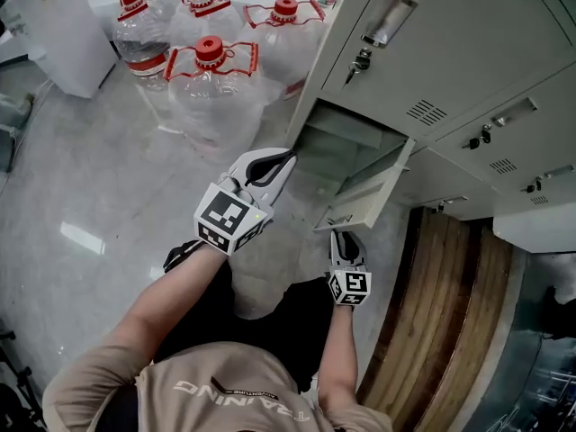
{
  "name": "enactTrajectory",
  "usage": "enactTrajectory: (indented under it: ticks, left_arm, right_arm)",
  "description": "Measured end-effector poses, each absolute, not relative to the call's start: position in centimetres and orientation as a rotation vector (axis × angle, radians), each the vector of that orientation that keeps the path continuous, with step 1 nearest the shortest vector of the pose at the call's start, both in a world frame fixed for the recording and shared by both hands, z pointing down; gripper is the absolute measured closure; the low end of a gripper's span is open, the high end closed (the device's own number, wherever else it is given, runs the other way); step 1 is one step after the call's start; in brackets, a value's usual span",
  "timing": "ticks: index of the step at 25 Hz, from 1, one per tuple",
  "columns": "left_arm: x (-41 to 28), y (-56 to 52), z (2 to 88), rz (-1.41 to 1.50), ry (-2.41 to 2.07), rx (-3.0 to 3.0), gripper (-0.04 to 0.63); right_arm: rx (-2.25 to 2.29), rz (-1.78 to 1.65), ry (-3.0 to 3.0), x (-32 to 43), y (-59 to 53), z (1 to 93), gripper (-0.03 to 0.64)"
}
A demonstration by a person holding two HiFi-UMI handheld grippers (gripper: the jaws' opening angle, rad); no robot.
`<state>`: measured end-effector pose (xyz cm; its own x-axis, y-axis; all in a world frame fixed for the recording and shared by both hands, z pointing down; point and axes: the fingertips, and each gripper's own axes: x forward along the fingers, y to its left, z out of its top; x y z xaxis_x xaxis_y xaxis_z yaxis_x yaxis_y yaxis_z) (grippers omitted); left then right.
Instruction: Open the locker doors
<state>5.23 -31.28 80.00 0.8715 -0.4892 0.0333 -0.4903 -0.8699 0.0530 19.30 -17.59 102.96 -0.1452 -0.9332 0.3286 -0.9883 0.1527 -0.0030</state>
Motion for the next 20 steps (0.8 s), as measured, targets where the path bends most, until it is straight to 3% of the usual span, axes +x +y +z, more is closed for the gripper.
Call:
enactTrajectory:
  ticks: [11,20]
  left_arm:
    - [6.2,-30.9,80.3,0.064,-0.773,3.017,0.589]
    - [4.4,-31.8,81.4,0.126,-0.835,2.992,0.589]
  right_arm:
    - [2.123,0.369,-1.946,26.8,-12.5,103.3,0.551]
    - [2.130,0.326,-1.885,28.6,-11.8,103.3,0.552]
